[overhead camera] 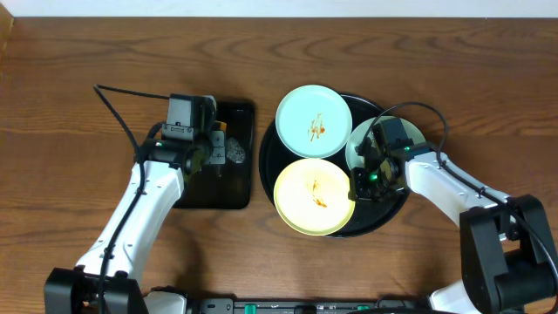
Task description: Clean dirty plates on tray and stack at the side
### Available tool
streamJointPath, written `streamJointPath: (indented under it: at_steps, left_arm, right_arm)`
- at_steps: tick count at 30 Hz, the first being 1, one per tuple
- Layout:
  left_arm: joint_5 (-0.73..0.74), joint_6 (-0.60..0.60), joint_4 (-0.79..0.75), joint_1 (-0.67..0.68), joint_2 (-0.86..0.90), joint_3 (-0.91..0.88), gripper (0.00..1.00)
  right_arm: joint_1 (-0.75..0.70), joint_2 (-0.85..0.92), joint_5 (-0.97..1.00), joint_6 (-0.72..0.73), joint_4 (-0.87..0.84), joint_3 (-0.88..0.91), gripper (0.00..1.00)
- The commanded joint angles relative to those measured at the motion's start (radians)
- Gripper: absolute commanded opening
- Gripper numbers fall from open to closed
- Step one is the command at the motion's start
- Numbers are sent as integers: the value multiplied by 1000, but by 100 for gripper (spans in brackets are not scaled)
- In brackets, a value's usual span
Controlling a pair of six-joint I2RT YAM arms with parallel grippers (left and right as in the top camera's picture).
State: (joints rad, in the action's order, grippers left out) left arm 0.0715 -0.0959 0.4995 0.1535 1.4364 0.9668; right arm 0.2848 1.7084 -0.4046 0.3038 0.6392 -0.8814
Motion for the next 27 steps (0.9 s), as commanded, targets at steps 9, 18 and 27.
streamJointPath:
  at_steps: [9,18,27]
  left_arm:
    - [-9,5,95,0,-1,6,13]
    - [0,-51,136,0,1,6,9]
    - [454,-11,50,68,1,6,8]
  right_arm:
    - [13,11,-5,-1,0,2,1]
    - [13,11,-5,-1,0,2,1]
    - [13,11,-5,-1,0,2,1]
